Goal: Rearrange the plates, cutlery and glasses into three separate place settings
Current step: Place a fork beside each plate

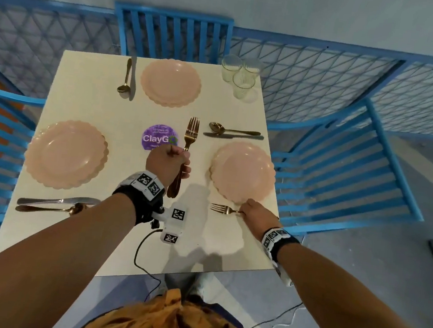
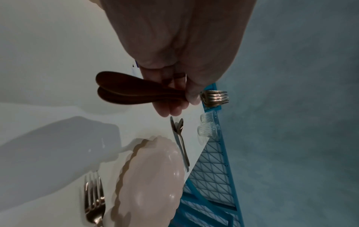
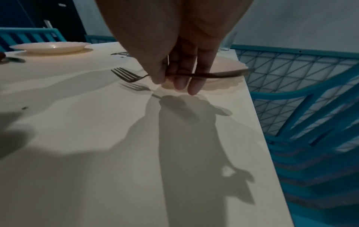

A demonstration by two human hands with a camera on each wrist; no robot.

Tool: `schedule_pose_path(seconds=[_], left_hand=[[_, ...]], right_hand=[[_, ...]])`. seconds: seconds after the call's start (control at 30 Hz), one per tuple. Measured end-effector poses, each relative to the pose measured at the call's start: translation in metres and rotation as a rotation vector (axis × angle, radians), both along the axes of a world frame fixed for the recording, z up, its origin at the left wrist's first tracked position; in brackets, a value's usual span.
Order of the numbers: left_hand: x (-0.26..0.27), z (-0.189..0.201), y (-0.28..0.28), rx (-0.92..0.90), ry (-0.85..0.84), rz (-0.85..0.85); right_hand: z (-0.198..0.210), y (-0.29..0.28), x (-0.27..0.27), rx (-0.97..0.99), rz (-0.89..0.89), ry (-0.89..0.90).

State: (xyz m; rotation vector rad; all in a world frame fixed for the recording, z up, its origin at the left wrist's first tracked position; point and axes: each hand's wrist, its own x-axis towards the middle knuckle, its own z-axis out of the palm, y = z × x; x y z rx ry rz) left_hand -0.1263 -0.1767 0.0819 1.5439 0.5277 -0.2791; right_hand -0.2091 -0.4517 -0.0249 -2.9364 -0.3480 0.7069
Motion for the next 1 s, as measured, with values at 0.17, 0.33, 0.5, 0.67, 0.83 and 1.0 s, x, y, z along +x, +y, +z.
schedule_pose_path(seconds=[0.17,0.33,0.5,0.67,0.83,1.0], left_hand=[[-0.009,-0.005,-0.004,0.000,0.030,0.006],[-0.015,-0.008,-0.003,0.010,0.024,-0.001],[-0.021,-0.010,0.001,0.022,0.015,0.008],[-0.027,-0.009,0.004,0.010,0.023,0.021],[-0.029,-0.008,0.007,0.043,0.026,0.007],[-0.026,-0.005,0.016,0.136,-0.013,0.007]], right_hand=[[-0.007,0.003,0.001,-0.119,0.175,-0.098],[-0.005,0.003,-0.002,-0.160,0.251,-0.201],[-0.002,-0.001,-0.001,-0.199,0.191,-0.148],[-0.005,-0.001,-0.001,-0.234,0.181,-0.115],[-0.003,-0.002,0.000,-0.185,0.166,-0.157],[0.045,0.031,0.006,0.198,0.060,-0.319]])
